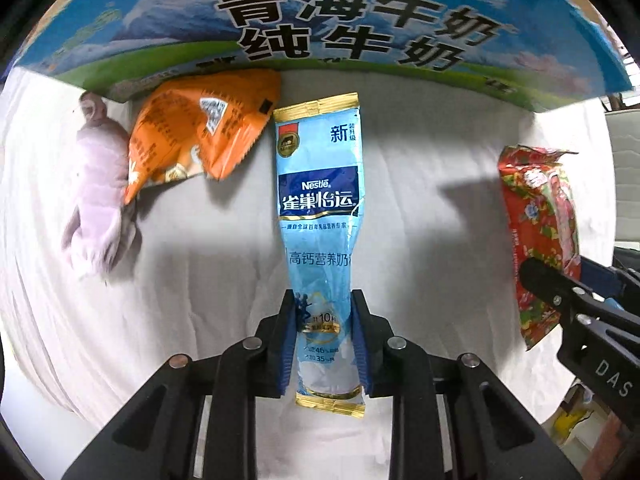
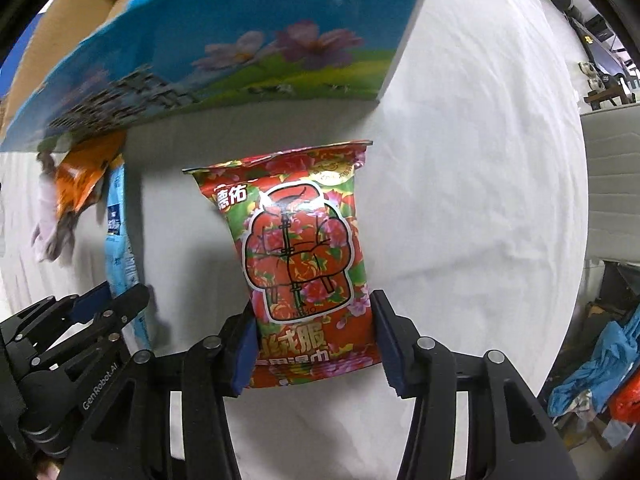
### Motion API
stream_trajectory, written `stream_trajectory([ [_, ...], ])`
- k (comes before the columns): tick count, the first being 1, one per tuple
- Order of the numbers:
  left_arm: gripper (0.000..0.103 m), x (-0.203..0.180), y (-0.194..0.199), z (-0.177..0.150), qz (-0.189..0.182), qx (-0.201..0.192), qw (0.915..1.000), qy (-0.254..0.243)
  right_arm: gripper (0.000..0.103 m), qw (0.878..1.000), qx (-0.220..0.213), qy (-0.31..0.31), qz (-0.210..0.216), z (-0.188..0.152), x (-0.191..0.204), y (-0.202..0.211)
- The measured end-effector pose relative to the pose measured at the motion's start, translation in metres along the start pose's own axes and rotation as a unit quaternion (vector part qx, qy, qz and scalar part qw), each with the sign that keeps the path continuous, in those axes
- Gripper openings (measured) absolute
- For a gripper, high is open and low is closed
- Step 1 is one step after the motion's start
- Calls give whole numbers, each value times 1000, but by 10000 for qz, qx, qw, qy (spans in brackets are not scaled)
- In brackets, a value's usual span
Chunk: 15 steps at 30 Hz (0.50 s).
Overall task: Organize soft objects
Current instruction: 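Lower both held packs into the box and open both tools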
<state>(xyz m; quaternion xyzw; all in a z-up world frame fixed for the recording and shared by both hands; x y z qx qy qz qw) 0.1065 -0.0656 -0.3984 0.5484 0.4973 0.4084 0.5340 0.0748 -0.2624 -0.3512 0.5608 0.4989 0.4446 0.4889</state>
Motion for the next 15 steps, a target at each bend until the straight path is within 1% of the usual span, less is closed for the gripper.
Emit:
stream_trajectory([
  [4,22,1,16,-19,-106,-147,9998,-63,53,9998,-57,-1,191,-10,-4,16],
  [8,22,-2,45,-29,-268,-381,9988,-144,53,9990,-131,-9,419,-29,-7,38],
  [11,22,-3,76,-31,-402,-660,9968,-201,53,9979,-270,-2,597,-35,-5,66],
  [12,22,-3,92,-31,-469,-797,9955,-222,53,9974,-317,-7,640,-32,-11,75],
  [15,22,-1,128,-30,-577,-1045,9924,-308,53,9955,-547,-20,770,-27,-13,107],
])
Point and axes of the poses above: each gripper's, at about its wrist camera, not at the fingertips, and y roughly against the way its jaws point, x to its left, z to its top, the point moved 4 cm from there along -y, roughly the way its jaws point, and after that the axes turned 3 degrees about -z, right-handed, at the moved point
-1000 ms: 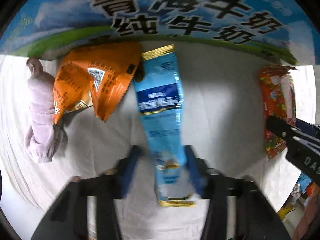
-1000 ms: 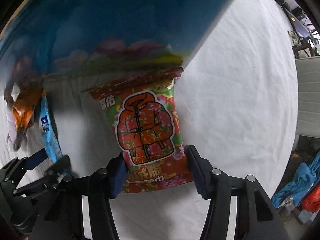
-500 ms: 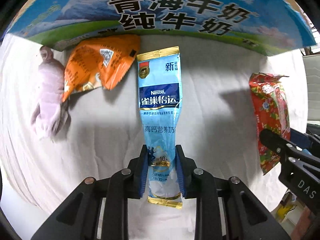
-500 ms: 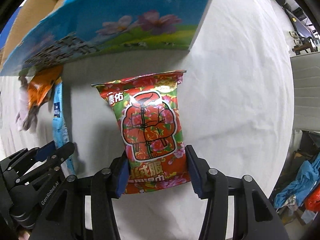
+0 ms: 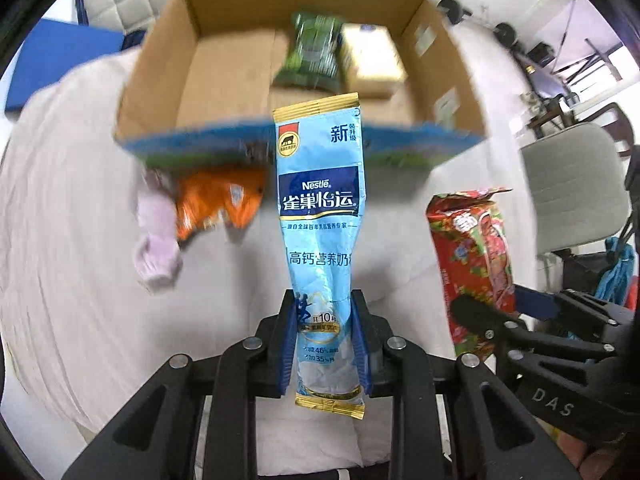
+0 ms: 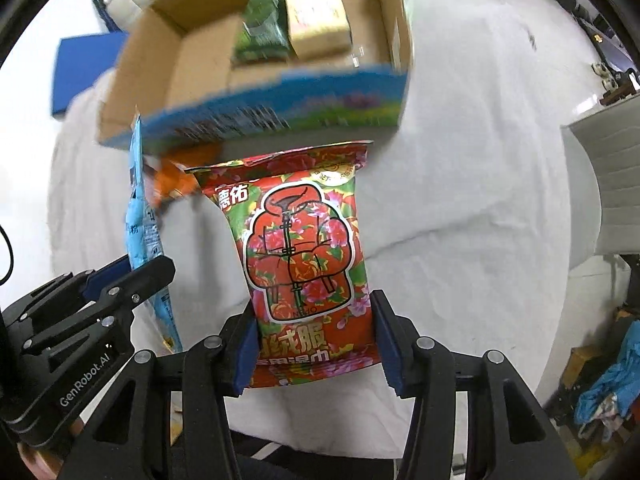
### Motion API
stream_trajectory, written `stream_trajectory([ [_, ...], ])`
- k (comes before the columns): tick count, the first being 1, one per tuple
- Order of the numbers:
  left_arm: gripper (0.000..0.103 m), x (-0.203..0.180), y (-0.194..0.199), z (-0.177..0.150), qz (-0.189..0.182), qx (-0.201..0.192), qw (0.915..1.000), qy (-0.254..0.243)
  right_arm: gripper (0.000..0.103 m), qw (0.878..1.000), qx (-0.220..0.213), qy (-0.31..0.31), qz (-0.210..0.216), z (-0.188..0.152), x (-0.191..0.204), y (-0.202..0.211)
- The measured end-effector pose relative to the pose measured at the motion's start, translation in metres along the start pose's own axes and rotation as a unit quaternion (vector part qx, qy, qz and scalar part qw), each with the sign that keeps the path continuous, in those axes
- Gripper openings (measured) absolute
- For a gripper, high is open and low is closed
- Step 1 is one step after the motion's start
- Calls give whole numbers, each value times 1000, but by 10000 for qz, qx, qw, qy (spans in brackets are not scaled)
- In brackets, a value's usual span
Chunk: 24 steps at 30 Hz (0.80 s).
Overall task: Organize soft objects
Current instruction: 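Lower both held packs into the box and open both tools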
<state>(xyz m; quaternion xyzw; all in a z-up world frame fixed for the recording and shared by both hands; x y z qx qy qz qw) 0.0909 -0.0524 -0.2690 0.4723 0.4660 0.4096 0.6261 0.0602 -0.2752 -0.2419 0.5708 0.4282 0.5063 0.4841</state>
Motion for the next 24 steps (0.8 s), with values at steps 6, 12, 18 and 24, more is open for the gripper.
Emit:
stream_trajectory([
  [6,22,-8,44,42,-105,-489,9987,-125,53,9987,-499,55,45,11,22,52],
  [12,22,-6,56,82,-114,-788,9968,-95,53,9972,-740,75,55,32,49,68],
  [18,22,4,61,109,-49,-827,9964,-157,53,9966,-820,42,16,64,55,72],
  [24,22,16,49,140,66,-595,9979,-234,53,9980,-590,115,-171,107,53,39],
])
Point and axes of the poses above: each gripper's, at about its wrist camera, not at the fingertips, and y roughly against the way its jaws point, x to its left, z to its top, the point moved 4 cm from there along -y, roughly the way its jaws point, and after that the axes turned 3 degrees about -z, right-handed, at the moved point
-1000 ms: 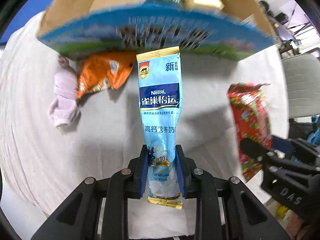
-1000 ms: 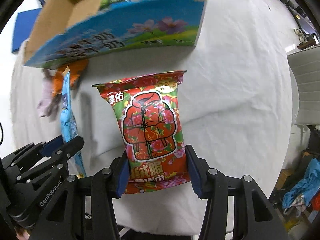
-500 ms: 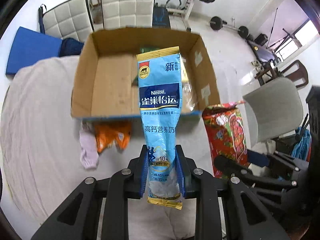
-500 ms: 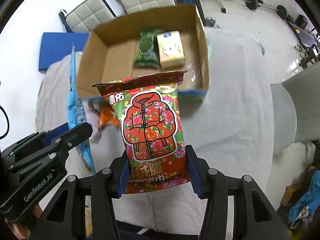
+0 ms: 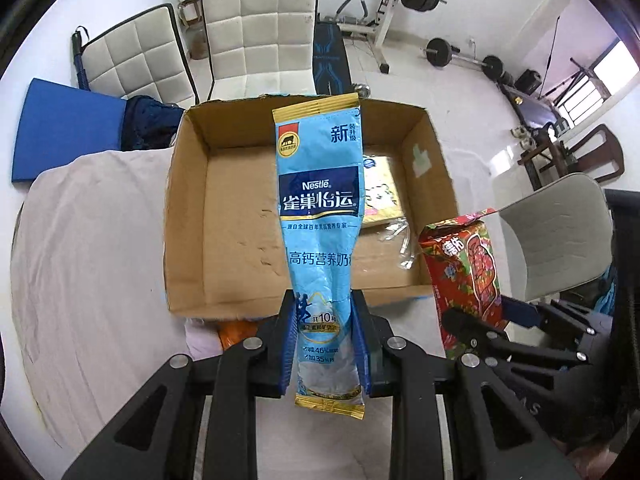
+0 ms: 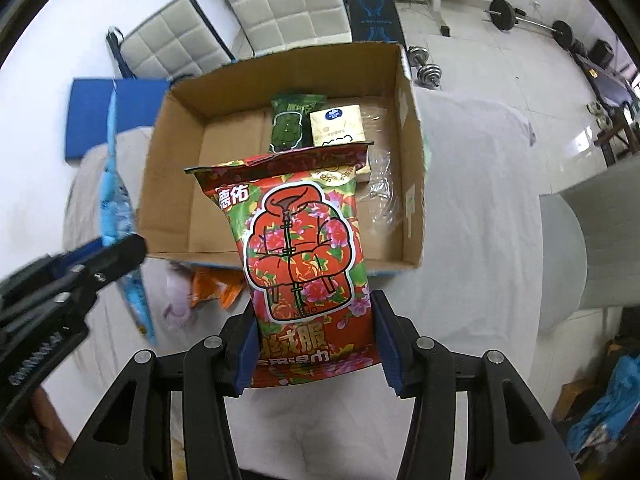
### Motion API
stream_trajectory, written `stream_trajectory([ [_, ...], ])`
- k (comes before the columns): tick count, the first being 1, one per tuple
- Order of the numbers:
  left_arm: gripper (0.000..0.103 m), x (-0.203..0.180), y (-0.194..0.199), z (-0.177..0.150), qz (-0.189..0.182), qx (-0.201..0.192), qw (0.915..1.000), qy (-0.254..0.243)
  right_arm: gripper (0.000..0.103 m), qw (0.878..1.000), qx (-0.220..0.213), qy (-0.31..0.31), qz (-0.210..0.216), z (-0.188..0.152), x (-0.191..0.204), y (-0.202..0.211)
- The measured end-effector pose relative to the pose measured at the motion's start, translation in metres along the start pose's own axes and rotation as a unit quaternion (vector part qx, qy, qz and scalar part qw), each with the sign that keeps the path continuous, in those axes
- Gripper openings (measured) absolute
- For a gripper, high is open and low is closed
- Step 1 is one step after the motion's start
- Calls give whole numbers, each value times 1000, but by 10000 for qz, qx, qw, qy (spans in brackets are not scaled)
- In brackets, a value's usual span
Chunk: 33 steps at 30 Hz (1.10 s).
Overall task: Organize soft objects
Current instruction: 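Lower both held packs into the box and open both tools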
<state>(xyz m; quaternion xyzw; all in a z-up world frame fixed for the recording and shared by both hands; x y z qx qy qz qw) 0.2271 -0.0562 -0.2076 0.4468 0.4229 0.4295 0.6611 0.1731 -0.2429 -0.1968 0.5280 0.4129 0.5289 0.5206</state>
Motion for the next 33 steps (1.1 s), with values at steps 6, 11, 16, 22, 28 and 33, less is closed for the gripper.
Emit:
stream_trajectory([
  [6,22,23,-30,37,-47,382,9991,165,53,9989,359,65,-289,32,-4,-44],
  [11,22,43,-56,65,21,601,9977,327,53,9971,647,-119,-375,48,-6,-75],
  [16,22,60,-90,87,143,858,9955,376,53,9945,902,-453,-268,56,-8,-101],
  [22,23,73,-129,107,300,1213,9917,312,53,9936,1006,-497,-117,63,11,-118],
  [28,23,83,-157,115,523,1530,9866,230,53,9924,1104,-542,-33,66,30,-134],
  [33,30,87,-155,114,481,1531,9864,368,56,9918,1206,-417,71,66,42,-148],
])
Point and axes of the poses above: each gripper's, at about its wrist camera, not at the fingertips, and y roughly against the way its jaws point, x to its left, z to its top, the point moved 4 cm from there along -y, roughly the way its jaws point, and after that the axes turned 3 degrees about -z, right-handed, at the moved point
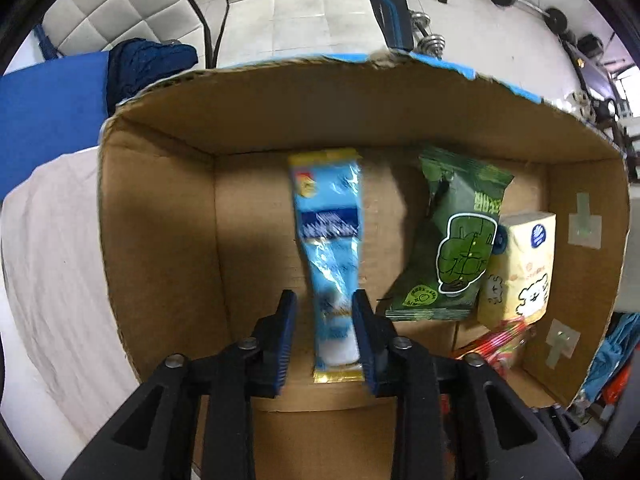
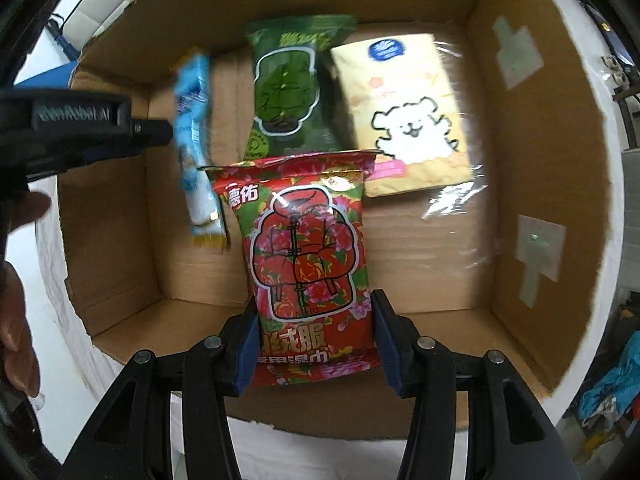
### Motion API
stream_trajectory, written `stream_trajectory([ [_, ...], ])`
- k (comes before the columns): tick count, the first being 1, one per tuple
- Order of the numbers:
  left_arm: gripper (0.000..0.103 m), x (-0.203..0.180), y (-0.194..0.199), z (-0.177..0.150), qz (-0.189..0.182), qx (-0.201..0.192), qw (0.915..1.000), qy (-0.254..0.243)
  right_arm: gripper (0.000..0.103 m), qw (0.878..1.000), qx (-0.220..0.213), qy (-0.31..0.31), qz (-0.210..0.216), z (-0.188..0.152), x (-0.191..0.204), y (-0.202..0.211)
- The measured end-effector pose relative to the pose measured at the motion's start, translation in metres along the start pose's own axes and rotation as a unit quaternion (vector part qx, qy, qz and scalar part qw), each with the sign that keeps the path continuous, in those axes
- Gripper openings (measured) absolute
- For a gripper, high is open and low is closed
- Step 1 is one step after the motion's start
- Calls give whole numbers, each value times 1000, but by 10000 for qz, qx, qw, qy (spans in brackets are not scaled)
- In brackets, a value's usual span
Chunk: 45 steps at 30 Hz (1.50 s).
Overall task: Organize soft objects
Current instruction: 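Lower both held packs into the box and open both tools, then grasp the lilac towel with the left tool while the right grasps the orange bag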
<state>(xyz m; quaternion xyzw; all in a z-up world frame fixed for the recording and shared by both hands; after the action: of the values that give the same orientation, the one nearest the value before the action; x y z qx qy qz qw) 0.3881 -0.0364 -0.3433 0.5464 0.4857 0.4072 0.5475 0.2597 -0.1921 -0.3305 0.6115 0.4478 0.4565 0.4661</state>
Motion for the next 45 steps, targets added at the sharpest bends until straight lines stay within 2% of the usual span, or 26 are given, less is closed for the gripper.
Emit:
stream_trajectory([
  [3,32,0,7,-4,-31,-109,9999,-5,58,10000,24,51,-21,-3,4,-3],
  [5,34,-1,14,-7,-24,-186,9998,-38,66,10000,-20,54,-56,-4,5,-3],
  [9,40,0,31,-17,-98,-403,9991,27,68,9999,-115,35,-93,-7,4,2],
  [15,41,7,48,-41,-70,-697,9975,32,68,9991,-311,-38,-277,-10,-1,16],
  [22,42,5,58,-77,-120,-834,9964,41,71,9974,-538,-20,-474,-10,-19,40],
  [23,45,5,60,-82,-95,-880,9961,58,79,9969,-590,11,-519,-12,-20,44],
  [24,62,4,63,-85,-78,-927,9956,81,84,9966,-627,19,-535,-13,-18,46],
  [25,83,5,65,-88,-74,-973,9952,94,90,9961,-679,26,-559,-15,-18,50],
  [27,96,6,73,-95,-38,-1112,9937,129,90,9947,-824,38,-609,-18,-19,60],
  [29,96,5,80,-101,-20,-1216,9925,139,93,9934,-949,65,-647,-22,-18,71],
  [31,97,4,92,-108,-7,-1406,9900,135,103,9920,-1069,72,-663,-27,-20,81],
  [37,98,5,123,-135,-87,-1839,9827,195,103,9856,-1535,90,-697,-47,-21,110],
  [40,98,7,135,-151,-11,-2030,9790,212,103,9826,-1713,100,-708,-58,-21,123],
  [45,98,13,141,-176,-27,-2151,9760,348,103,9801,-1895,141,-574,-80,-17,140],
])
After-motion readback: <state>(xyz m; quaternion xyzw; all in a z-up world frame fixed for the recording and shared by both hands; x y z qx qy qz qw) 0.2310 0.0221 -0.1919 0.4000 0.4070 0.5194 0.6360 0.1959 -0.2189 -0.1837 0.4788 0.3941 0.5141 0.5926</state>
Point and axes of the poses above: each gripper's, at about its wrist camera, not at the fingertips, and y roughly against the way its jaws point, x to its left, z to its top, the point moved 4 cm from there along -y, roughly the way its jaws point, and after that the axes turned 3 degrees about -z, right-handed, at the moved point
